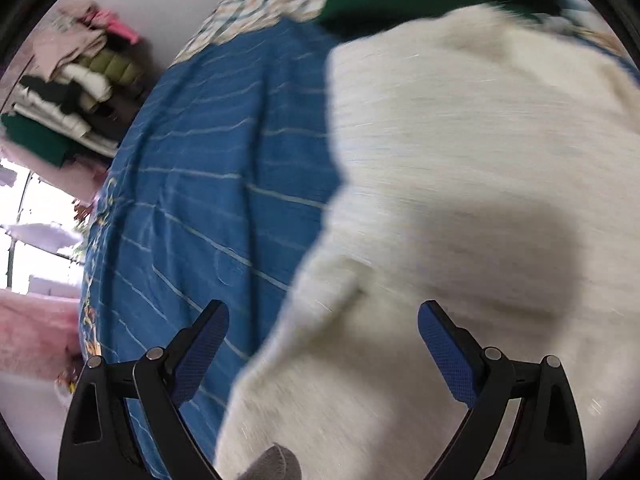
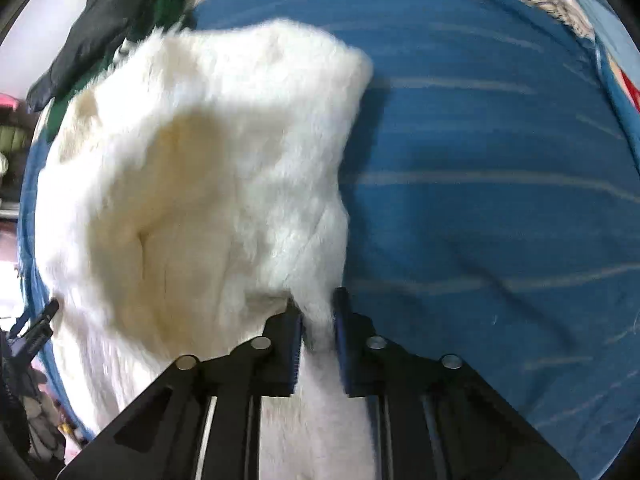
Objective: Fold large clothes
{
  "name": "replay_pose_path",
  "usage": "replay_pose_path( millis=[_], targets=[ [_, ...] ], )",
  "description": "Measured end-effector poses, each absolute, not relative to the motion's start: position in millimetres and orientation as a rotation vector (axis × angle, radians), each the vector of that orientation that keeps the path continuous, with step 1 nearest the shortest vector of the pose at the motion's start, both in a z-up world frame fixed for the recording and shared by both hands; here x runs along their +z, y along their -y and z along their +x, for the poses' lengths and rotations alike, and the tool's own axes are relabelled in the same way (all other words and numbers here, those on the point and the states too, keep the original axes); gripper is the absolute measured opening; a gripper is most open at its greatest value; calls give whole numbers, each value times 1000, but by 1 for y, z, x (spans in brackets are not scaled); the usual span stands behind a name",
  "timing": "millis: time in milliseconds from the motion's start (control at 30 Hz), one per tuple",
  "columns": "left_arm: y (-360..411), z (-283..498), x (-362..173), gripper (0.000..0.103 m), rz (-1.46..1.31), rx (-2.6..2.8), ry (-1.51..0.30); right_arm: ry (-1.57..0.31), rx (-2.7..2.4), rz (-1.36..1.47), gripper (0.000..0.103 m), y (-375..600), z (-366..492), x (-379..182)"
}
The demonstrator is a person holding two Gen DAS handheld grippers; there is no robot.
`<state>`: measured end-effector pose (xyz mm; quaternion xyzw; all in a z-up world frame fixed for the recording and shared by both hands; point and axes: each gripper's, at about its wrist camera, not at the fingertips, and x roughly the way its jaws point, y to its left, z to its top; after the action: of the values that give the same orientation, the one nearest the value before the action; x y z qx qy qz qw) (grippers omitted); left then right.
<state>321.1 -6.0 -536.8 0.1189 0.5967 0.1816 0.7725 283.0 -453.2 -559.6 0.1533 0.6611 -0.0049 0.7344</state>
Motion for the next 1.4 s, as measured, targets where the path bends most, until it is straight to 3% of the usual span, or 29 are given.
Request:
replay_pose_path(
  millis=[167,233,267,300,500,600,667,700,767,933,1033,1133,1167,1200,1400],
  targets=[
    [-13,334,-564,99,190,392,-1364,-1483,-171,803,15,527,254,-604],
    [-13,331,-560,99,166,394,-1369,-1486,-173,826,29,530,249,-597],
    [-15,329,-555,99,165,394,-1372,-1501,-187,815,46,531,248,-592],
    [-16,326,-550,99,163,396,-1370,-1504,-221,805,54,533,244,-581],
    [-20,299,-497,99,141,435,-1314,-1288,-106,919,56,532,227,-503],
    [-18,306,-480,99,110,427,-1275,-1265,68,950,64,512,251,-500],
    [-19,321,-479,99,94,406,-1249,-1309,101,884,64,496,273,-514],
    [-17,331,-480,99,94,400,-1240,-1330,109,864,51,484,282,-523],
    [-13,350,-479,99,69,366,-1224,-1331,119,784,6,468,301,-524],
    [0,379,-465,99,77,307,-1138,-1151,135,576,6,455,332,-458],
    [3,391,-476,99,90,304,-1131,-1202,96,555,6,473,338,-468],
    [8,398,-514,99,204,328,-1210,-1380,-22,517,16,484,337,-509],
    [6,397,-530,99,226,336,-1257,-1402,-67,519,33,490,333,-514],
    [1,396,-539,99,208,328,-1292,-1394,-95,534,41,491,327,-513],
    [-8,381,-498,99,151,310,-1199,-1146,-158,585,42,495,278,-442]
  ],
)
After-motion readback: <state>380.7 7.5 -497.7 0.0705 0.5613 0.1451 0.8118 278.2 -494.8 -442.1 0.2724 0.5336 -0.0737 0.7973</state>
